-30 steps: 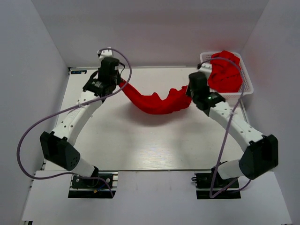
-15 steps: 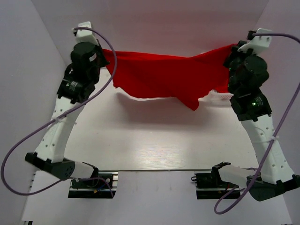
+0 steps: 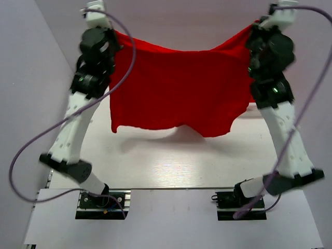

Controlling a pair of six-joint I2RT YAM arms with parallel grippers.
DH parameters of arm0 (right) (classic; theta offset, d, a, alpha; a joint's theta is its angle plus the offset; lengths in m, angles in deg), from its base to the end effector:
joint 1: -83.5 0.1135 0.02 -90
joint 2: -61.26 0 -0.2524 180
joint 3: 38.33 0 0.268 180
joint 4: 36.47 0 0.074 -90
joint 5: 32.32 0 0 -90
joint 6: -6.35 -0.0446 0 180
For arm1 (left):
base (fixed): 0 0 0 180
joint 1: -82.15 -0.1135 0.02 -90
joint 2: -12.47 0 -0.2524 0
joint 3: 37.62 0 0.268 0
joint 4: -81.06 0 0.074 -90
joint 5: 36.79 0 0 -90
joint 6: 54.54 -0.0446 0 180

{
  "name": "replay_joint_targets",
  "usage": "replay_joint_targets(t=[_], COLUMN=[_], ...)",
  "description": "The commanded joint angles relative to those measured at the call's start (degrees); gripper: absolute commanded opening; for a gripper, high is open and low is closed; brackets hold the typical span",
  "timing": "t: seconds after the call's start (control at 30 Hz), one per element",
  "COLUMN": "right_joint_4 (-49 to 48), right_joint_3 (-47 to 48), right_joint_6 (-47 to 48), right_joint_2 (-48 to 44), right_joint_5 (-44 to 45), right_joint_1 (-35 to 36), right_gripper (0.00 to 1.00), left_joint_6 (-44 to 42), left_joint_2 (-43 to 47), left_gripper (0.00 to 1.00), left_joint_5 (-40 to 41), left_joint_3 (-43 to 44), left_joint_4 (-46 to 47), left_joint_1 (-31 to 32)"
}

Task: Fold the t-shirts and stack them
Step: Flatten out the tshirt

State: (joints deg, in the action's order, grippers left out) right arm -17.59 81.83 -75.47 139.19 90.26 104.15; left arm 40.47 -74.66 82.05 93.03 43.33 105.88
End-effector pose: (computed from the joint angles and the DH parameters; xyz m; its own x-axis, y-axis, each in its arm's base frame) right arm 0.2594 0.0721 0.5847 0.3436 0.0014 -0.9391 0.2165 0.9729 0.0806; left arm 0.2963 -0.1067 0.5615 0.0996 -0.1273 -0.9868 -0.0784 0.9877 -0.1354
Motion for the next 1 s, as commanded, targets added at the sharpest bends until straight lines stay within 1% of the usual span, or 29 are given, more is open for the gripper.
replay_joint_targets(t=[0.0,0.03,0.07,0.13,0.17,0.2,0.23,0.27,0.3,0.33,0.37,0.4,0.43,0.5,0.53,0.57,0.6,0.63,0.67,0.7,0.73,0.77,0.8,0.83,0.87,0.9,0.93,0.97], right_joint_4=[-0.66,-0.40,-0.22,0.13,0.04,-0.57,-3.71,-8.44,-10.83,-16.25,-17.96,-19.37,-20.51,-19.56,-17.99,-17.28,-17.27,-17.45,-17.88,-17.63,-17.45,-15.36,-14.82,-14.38,-13.59,-10.27,-8.76,-6.05], right_joint_3=[3.95,10.05,12.55,23.77,26.17,30.98,31.99,30.52,29.20,27.88,24.39,23.57,23.39,24.00,22.61,20.94,13.09,9.71,6.37,-3.50,-6.73,-9.72,-18.71,-21.76,-27.18,-32.20,-34.25,-38.71], right_joint_6=[1.66,1.57,1.48,0.52,0.34,-0.44,0.25,-0.01,-0.10,0.25,-0.18,-0.10,0.42,0.78,0.95,0.69,0.60,0.43,-0.27,-0.88,-1.50,-2.20,-5.43,-6.59,-7.56,-12.62,-14.49,-17.99], right_joint_2=[12.22,14.68,19.40,28.55,30.42,32.96,33.51,32.91,29.59,28.43,27.02,24.84,23.33,21.75,20.08,17.28,15.86,10.80,8.84,7.43,5.84,1.13,-0.40,-3.28,-5.75,-7.69,-8.66,-10.07], right_joint_5=[-0.67,-0.50,-0.24,-0.67,-1.98,-2.25,-3.21,-4.96,-5.76,-8.38,-8.58,-9.19,-10.33,-11.12,-11.22,-11.39,-12.35,-12.80,-13.15,-14.02,-14.21,-15.08,-15.61,-17.36,-18.76,-19.82,-22.18,-23.16], right_joint_1=[-1.22,-2.09,-2.36,-3.24,-3.68,-4.03,-4.21,-4.38,-4.30,-4.47,-4.65,-4.65,-4.91,-4.91,-4.91,-5.09,-5.00,-5.17,-5.09,-5.17,-5.09,-4.91,-4.91,-4.91,-4.82,-4.82,-4.74,-4.74], right_gripper=[0.00,0.00,0.00,0.00,0.00,0.00,0.00,0.00,0.00,0.00,0.00,0.00,0.00,0.00,0.00,0.00,0.00,0.00,0.00,0.00,0.00,0.00,0.00,0.00,0.00,0.00,0.00,0.00], left_joint_6=[-5.00,-7.63,-8.87,-10.54,-12.29,-13.01,-14.06,-15.11,-15.91,-16.52,-16.53,-16.53,-16.53,-16.53,-15.83,-15.83,-14.52,-13.20,-12.15,-9.79,-8.02,-6.53,-4.94,-2.58,-1.25,1.29,5.84,7.80], left_joint_2=[-10.40,-12.69,-17.15,-21.74,-23.85,-27.18,-28.00,-28.00,-28.00,-25.31,-23.54,-21.87,-20.37,-16.59,-15.01,-13.08,-9.15,-6.93,-4.56,-2.28,2.01,3.79,5.29,6.52,8.45,9.25,9.96,10.49], left_gripper=[0.00,0.00,0.00,0.00,0.00,0.00,0.00,0.00,0.00,0.00,0.00,0.00,0.00,0.00,0.00,0.00,0.00,0.00,0.00,0.00,0.00,0.00,0.00,0.00,0.00,0.00,0.00,0.00], left_joint_5=[8.23,9.12,10.35,10.36,10.36,9.84,8.70,8.69,7.99,5.20,5.17,4.13,3.16,1.85,1.22,0.70,0.17,-0.97,-2.02,-2.73,-3.26,-4.22,-4.75,-4.76,-4.76,-3.63,-3.62,-3.62], left_joint_3=[3.74,5.41,7.16,14.27,20.57,23.41,25.18,27.29,27.31,27.31,24.70,23.54,22.83,21.60,19.94,14.53,11.52,8.01,-0.47,-5.08,-9.56,-17.87,-21.43,-27.47,-30.49,-33.13,-38.64,-41.48], left_joint_4=[2.54,4.91,6.33,7.74,8.62,8.62,10.45,14.39,16.08,17.66,21.07,22.41,22.42,20.41,19.79,19.79,17.96,17.33,16.72,16.10,15.49,14.61,12.51,11.10,9.69,5.94,4.68,3.63], left_joint_1=[-0.87,-0.87,-1.66,-2.36,-2.98,-2.98,-3.68,-3.69,-4.21,-4.21,-4.21,-4.74,-4.74,-4.74,-4.74,-4.74,-4.74,-4.74,-4.74,-4.74,-4.74,-4.74,-4.74,-4.74,-4.13,-4.13,-4.74,-4.74])
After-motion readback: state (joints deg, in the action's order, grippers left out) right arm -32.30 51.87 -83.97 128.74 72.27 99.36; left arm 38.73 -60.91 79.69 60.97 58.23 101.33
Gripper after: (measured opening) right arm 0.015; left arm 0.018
